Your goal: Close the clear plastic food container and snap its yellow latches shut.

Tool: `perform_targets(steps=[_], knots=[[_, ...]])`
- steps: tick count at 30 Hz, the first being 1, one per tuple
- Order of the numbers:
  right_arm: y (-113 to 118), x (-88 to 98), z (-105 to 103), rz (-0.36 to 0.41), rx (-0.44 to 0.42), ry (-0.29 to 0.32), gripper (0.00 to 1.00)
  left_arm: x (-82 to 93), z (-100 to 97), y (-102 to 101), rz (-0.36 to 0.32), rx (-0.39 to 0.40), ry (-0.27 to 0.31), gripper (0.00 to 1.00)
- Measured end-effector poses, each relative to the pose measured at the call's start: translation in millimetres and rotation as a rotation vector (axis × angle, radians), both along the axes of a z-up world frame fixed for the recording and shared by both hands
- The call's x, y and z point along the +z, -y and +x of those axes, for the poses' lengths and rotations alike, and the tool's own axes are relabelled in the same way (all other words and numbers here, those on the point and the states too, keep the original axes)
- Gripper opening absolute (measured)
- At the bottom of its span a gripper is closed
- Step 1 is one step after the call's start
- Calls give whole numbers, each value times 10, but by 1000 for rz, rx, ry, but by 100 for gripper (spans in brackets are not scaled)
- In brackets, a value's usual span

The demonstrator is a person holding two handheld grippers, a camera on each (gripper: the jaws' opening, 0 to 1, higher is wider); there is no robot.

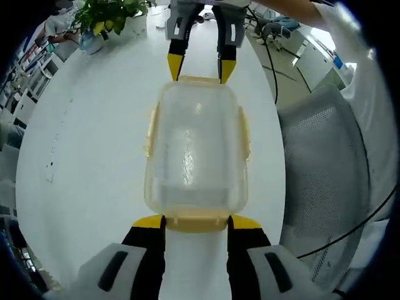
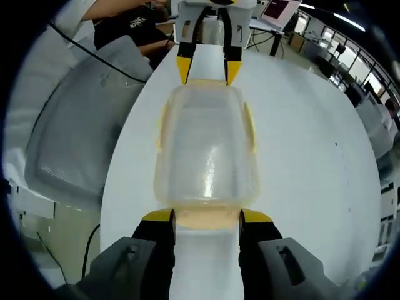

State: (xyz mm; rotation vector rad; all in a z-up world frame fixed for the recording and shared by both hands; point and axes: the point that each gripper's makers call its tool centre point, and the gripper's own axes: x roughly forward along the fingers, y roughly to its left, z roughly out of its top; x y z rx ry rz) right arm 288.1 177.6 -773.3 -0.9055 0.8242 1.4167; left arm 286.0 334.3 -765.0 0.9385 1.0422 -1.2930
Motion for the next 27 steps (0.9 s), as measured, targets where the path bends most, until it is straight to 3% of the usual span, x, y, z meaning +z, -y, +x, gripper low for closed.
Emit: perform_targets(steps=[12, 27], knots=[[178, -50, -8, -24, 20, -16, 36, -64, -51, 169, 10, -10, -21, 33], [168, -92, 1, -25, 18, -20, 36, -120, -34, 152, 41, -13, -30, 33]])
